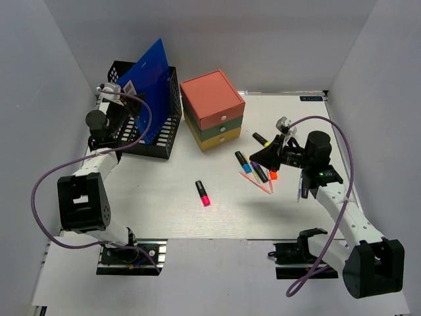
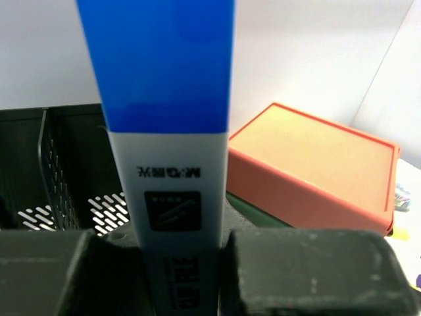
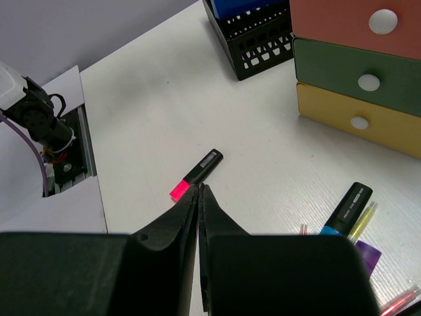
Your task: Organize the desk
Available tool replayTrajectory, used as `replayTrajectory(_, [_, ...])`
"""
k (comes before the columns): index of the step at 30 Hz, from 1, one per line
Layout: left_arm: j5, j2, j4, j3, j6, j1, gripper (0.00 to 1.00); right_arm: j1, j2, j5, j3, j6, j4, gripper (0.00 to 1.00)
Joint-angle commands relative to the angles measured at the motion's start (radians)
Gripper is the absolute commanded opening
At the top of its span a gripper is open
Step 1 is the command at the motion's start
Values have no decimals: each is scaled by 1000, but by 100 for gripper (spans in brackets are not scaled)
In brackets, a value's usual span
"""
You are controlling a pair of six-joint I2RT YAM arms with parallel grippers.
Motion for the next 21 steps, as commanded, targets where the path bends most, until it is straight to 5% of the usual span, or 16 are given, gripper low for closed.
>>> replayTrajectory(1, [31,1,114,-19,-54,7,0,-6,-16,-20,8,-1,35,8])
replayTrajectory(21, [15,18,174,-88,-84,7,0,-7,-17,-22,8,2,34,8])
